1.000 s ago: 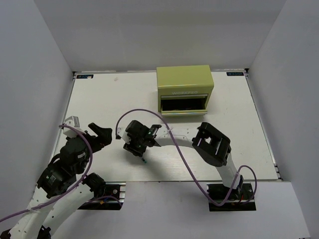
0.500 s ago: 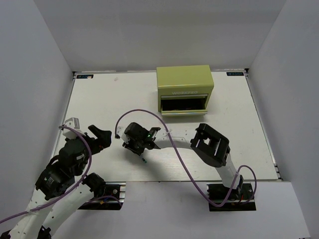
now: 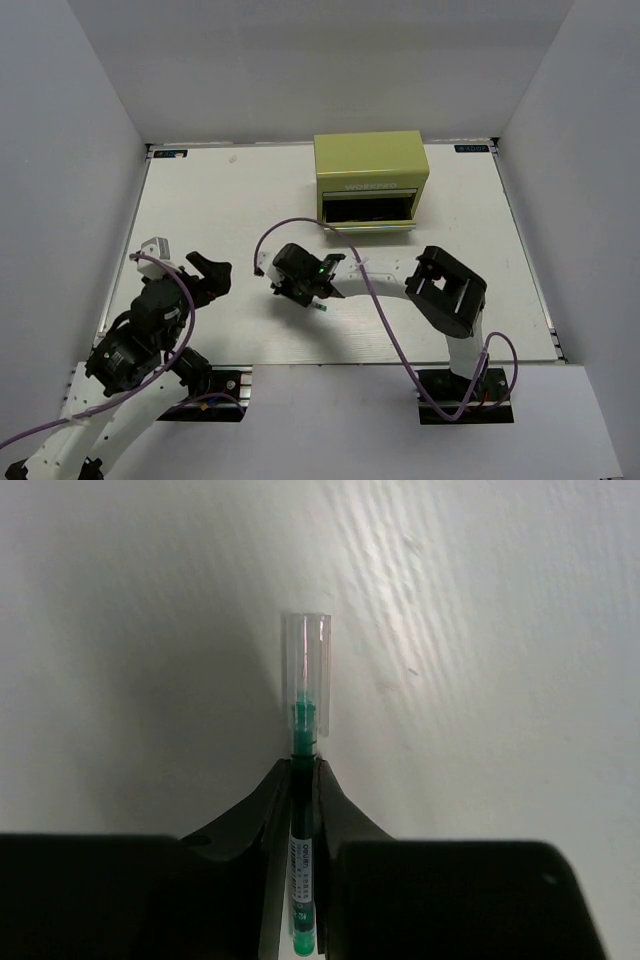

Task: Sort the stationery into containers
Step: Pick up the pen from the center of the board, then place the pen in the drawer.

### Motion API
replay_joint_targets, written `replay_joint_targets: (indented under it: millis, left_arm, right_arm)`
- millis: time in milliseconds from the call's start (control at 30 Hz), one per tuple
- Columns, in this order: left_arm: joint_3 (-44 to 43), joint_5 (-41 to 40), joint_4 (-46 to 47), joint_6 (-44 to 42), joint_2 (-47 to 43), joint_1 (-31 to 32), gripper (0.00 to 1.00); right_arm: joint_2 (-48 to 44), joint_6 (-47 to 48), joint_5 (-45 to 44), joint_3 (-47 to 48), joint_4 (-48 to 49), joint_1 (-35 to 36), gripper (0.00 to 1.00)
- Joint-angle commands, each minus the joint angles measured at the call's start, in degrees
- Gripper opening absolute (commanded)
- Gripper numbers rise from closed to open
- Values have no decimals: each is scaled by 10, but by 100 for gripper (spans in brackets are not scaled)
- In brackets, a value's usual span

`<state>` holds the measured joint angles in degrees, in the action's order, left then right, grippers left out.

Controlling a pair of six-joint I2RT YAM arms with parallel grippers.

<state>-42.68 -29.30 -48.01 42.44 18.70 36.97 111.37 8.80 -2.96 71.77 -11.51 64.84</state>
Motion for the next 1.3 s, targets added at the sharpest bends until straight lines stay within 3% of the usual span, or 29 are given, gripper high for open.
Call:
replay_joint_targets:
  millis: [0, 233, 433, 667, 833, 1067, 1200, 1267]
  left_arm:
    - [19, 6, 41, -6, 12, 2, 99]
    - [80, 28, 141, -6, 45, 2, 99]
    - [106, 65, 222, -6, 108, -3, 99]
    - [122, 77, 263, -11, 141, -3, 99]
    - [127, 89, 276, -6, 154, -3, 99]
    - [127, 94, 281, -1, 165, -3, 99]
    - [127, 100, 281, 5, 165, -3, 99]
    - [127, 100, 281, 5, 165, -3, 99]
  right_arm:
    - [-39, 45, -35, -8, -49, -37, 4]
    - [-116, 106, -49, -1, -51, -121, 0]
    - [-190, 195, -57, -22, 4, -183, 0]
    - [-249, 301, -13, -66, 58, -236, 0]
    - [-241, 405, 23, -85, 90, -292, 0]
    - [-220, 537, 155, -73, 89, -355, 0]
    - [-187, 615, 220, -14, 34, -386, 0]
    - [-157, 649, 252, 19, -42, -394, 0]
